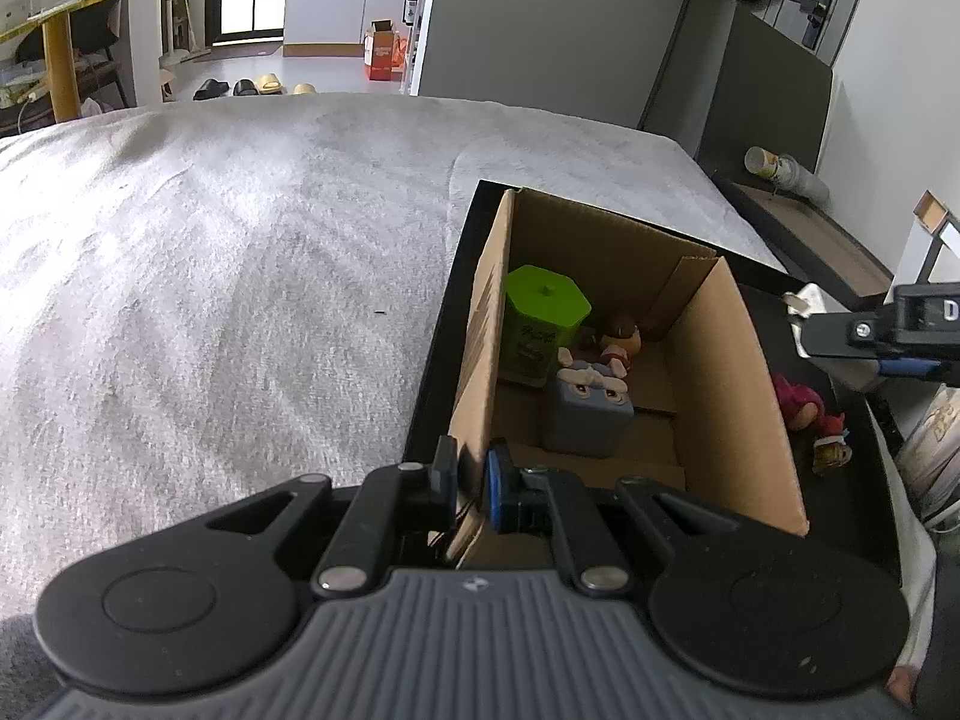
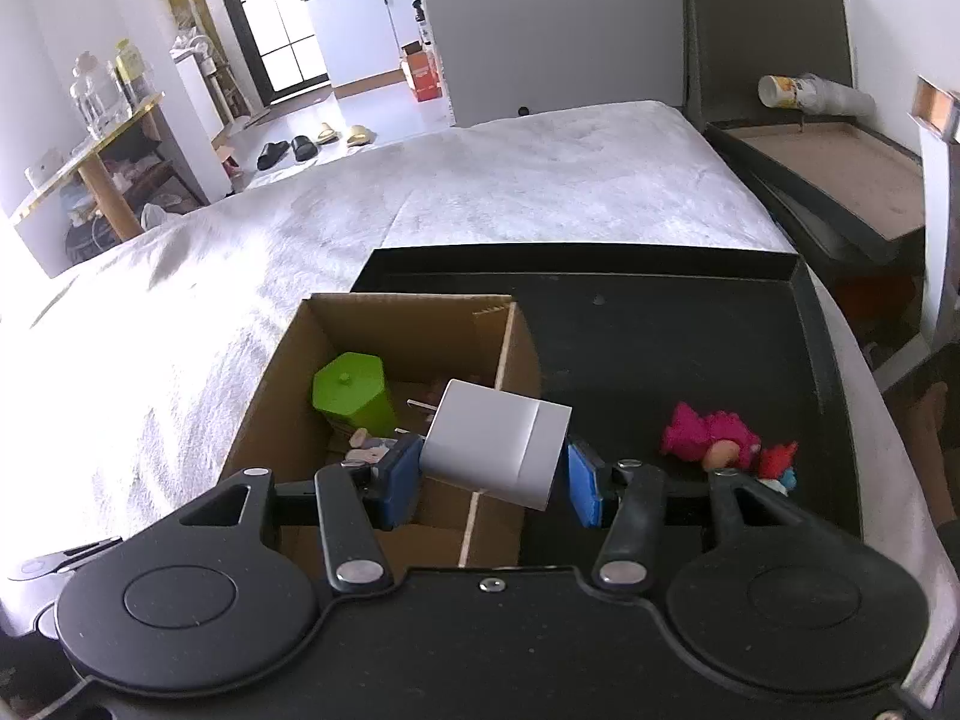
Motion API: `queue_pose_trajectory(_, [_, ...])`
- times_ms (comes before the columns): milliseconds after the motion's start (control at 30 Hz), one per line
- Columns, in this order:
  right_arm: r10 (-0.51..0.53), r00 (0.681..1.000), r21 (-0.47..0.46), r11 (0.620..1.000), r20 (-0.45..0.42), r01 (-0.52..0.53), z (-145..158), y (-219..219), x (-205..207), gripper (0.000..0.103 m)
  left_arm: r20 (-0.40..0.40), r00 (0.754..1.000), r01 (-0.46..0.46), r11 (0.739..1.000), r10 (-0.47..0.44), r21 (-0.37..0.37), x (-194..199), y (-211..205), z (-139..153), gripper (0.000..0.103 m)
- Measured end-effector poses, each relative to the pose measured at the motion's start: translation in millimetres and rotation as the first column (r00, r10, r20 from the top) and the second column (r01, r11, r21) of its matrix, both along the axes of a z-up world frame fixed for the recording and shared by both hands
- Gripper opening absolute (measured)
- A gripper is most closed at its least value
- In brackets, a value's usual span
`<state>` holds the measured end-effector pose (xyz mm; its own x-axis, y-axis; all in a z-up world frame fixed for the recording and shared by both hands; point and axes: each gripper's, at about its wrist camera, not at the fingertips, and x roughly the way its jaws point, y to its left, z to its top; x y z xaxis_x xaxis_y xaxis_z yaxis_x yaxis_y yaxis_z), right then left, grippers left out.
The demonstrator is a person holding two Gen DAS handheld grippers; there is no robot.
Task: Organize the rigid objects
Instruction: 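Carry the charger plug over the box and open the right tool, then move the right tool to the amber bottle figure and grasp it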
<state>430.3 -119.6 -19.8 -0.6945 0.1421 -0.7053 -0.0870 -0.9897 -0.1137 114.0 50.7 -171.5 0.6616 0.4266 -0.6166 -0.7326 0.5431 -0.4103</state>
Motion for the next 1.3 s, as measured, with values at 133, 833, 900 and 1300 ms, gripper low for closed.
queue_pose_trajectory(133, [0.018, 1.0, 0.019, 1.0, 0.001, -0.018, -2, -10, -6, 0.05, 0.01, 1.0, 0.0, 1.0, 0.0, -0.005, -1, 1, 0, 0.009])
queue_pose_trajectory(833, [0.102, 0.994, 0.132, 0.986, 0.029, -0.105, -25, -34, -36, 0.052, 0.049, 0.999, -0.012, 1.0, 0.013, -0.025, -4, 4, -3, 0.009])
queue_pose_trajectory(900, [0.107, 0.994, 0.148, 0.983, 0.016, -0.109, -22, -33, -34, 0.053, 0.055, 0.998, -0.006, 1.0, 0.008, -0.028, -4, 4, -4, 0.01])
queue_pose_trajectory(1300, [0.069, 0.998, 0.11, 0.992, -0.016, -0.066, -1, -4, -13, 0.053, 0.049, 0.999, -0.019, 1.0, 0.02, -0.015, -3, 3, -3, 0.01])
